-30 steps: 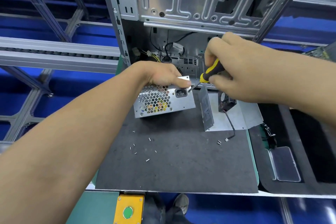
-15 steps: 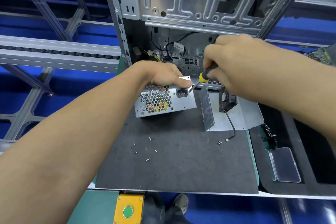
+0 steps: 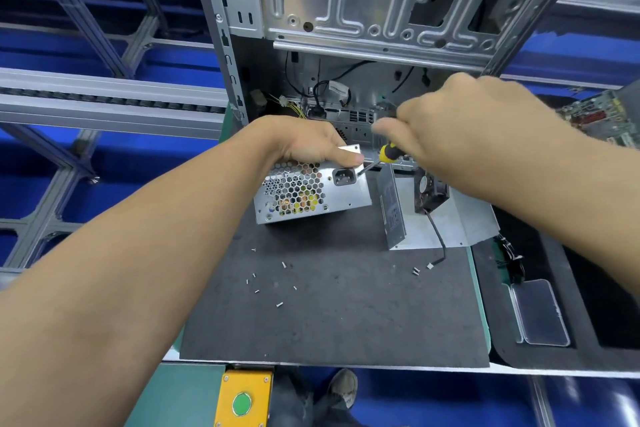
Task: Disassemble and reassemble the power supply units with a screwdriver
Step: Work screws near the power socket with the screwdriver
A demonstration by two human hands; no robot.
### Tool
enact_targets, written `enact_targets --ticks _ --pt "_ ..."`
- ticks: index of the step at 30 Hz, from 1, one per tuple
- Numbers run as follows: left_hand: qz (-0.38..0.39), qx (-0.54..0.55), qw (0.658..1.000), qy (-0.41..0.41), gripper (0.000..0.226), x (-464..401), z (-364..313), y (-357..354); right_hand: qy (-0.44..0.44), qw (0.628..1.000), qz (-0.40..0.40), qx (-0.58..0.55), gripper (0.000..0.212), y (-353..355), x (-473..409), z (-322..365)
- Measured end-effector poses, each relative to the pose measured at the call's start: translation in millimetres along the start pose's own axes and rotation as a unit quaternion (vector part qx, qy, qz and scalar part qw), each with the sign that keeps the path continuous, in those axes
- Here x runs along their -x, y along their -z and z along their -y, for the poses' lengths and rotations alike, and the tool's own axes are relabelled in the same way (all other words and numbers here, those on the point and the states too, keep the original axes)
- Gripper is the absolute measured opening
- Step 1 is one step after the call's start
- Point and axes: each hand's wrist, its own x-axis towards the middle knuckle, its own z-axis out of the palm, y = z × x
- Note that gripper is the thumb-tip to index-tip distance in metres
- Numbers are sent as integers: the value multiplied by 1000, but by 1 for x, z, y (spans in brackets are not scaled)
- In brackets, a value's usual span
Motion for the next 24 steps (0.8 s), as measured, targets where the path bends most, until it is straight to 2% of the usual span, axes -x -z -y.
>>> enact_targets --ticks 3,5,8,10,12,15,17,21,24 --pt "8 7 1000 -7 45 0 0 -1 26 989 33 -144 24 -4 5 -3" --pt "16 21 1000 -12 45 0 0 -1 71 980 17 -184 16 -6 3 -6" --pt "16 18 1000 -15 51 1 -1 -1 56 993 -14 -99 10 -7 -4 -6" --pt "15 10 1000 -14 51 2 -2 -1 45 998 -32 -9 25 -9 -3 -4" --pt "9 3 1000 -11 47 2 -4 -1 25 998 -49 29 35 -10 1 0" --pt "4 -3 1000 -9 42 4 -4 -1 31 999 -11 -29 37 -9 6 0" --pt "10 4 1000 -10 41 4 -4 -1 62 994 22 -89 27 -8 3 -5" --pt "14 13 1000 -16 47 3 -2 -2 101 994 27 -20 14 -8 -6 -11" --pt "9 15 1000 -15 52 1 -3 -2 109 993 35 -2 20 -4 -12 -8"
